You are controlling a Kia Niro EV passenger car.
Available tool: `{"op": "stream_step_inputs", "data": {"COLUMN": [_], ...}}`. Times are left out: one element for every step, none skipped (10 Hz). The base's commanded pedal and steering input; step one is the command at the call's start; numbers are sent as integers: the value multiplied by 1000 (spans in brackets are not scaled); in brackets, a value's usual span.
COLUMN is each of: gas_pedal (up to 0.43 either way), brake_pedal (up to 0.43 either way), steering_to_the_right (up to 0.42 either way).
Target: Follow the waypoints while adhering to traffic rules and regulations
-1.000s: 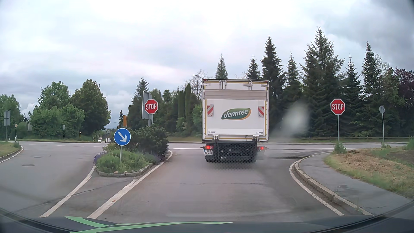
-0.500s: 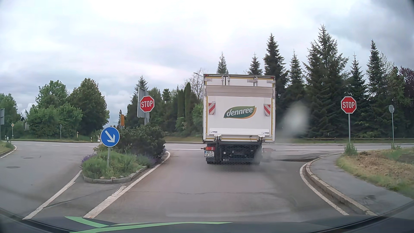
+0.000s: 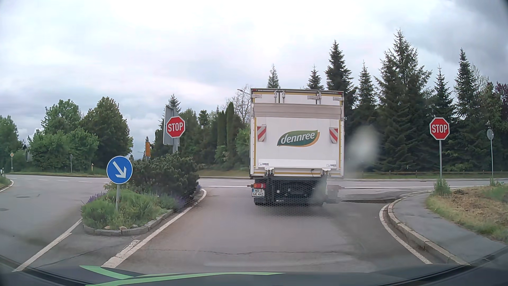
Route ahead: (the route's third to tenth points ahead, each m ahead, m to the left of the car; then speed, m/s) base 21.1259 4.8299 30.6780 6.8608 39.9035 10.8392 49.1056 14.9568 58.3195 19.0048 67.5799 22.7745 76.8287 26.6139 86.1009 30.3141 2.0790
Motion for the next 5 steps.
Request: {"op": "stream_step_inputs", "data": {"gas_pedal": [0,0,0,0,0], "brake_pedal": [91,104,122,128,128], "steering_to_the_right": [-6,-6,-6,-6,-6]}}
